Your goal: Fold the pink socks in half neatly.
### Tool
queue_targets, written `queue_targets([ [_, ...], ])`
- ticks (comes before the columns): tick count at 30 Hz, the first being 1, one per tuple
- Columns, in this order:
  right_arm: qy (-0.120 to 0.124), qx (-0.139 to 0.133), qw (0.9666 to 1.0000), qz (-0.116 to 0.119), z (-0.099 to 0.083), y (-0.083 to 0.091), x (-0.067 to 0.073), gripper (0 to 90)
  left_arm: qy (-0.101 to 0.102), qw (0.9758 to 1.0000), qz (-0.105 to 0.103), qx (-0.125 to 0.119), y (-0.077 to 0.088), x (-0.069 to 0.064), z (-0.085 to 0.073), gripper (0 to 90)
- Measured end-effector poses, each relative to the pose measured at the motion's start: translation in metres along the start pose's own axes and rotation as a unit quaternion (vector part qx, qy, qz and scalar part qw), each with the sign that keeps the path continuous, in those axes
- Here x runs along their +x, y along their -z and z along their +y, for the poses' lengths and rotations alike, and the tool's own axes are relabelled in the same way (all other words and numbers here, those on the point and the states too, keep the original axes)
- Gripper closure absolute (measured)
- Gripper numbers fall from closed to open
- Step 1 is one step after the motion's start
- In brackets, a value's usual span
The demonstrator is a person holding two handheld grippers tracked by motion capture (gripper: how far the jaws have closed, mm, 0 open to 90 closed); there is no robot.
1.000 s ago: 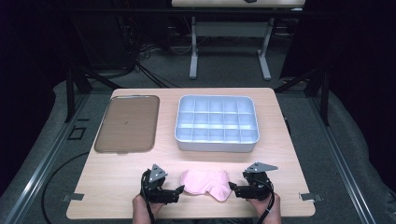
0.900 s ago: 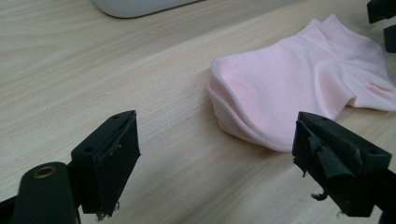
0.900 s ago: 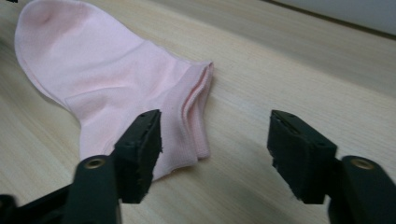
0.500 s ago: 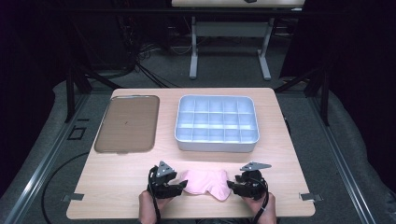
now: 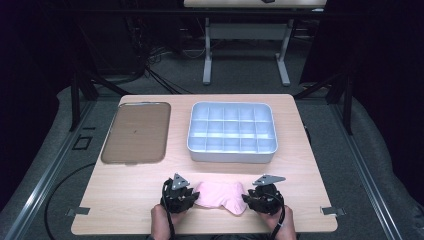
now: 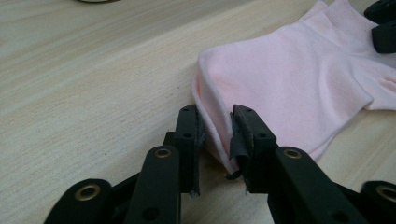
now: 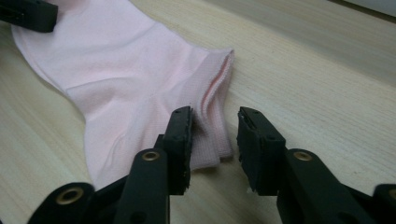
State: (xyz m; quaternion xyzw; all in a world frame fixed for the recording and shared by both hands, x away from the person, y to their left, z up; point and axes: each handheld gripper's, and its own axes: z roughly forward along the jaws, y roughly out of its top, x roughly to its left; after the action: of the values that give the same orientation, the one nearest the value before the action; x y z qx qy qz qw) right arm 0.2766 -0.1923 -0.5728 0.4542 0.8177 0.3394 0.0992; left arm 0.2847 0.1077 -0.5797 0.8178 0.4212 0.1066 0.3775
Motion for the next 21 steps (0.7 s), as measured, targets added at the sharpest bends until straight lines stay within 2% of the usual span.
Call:
queue_targets([
  [7,-0.018,-0.006,0.9997,0.014,-0.004,0.001,-0.002,78.0,-0.009,0.9998,-0.002,-0.016,0.0,0.0,-0.005,80.2],
  [11,-0.025,-0.028,0.9991,0.02,-0.009,0.0,-0.002,80.6,-0.006,0.9994,-0.008,-0.034,0.0,0.002,-0.009,81.4],
  [15,-0.021,-0.026,0.9994,0.01,-0.008,0.001,0.0,81.1,-0.008,0.9988,-0.007,-0.047,-0.001,0.002,-0.013,82.4],
  [18,-0.018,-0.022,0.9996,0.003,-0.007,0.002,0.003,81.1,-0.024,0.9985,0.002,-0.048,0.0,-0.001,-0.013,83.5],
  [21,-0.014,-0.022,0.9997,-0.001,-0.006,0.004,0.005,81.1,-0.018,0.9987,-0.004,-0.047,0.0,0.0,-0.013,83.5],
])
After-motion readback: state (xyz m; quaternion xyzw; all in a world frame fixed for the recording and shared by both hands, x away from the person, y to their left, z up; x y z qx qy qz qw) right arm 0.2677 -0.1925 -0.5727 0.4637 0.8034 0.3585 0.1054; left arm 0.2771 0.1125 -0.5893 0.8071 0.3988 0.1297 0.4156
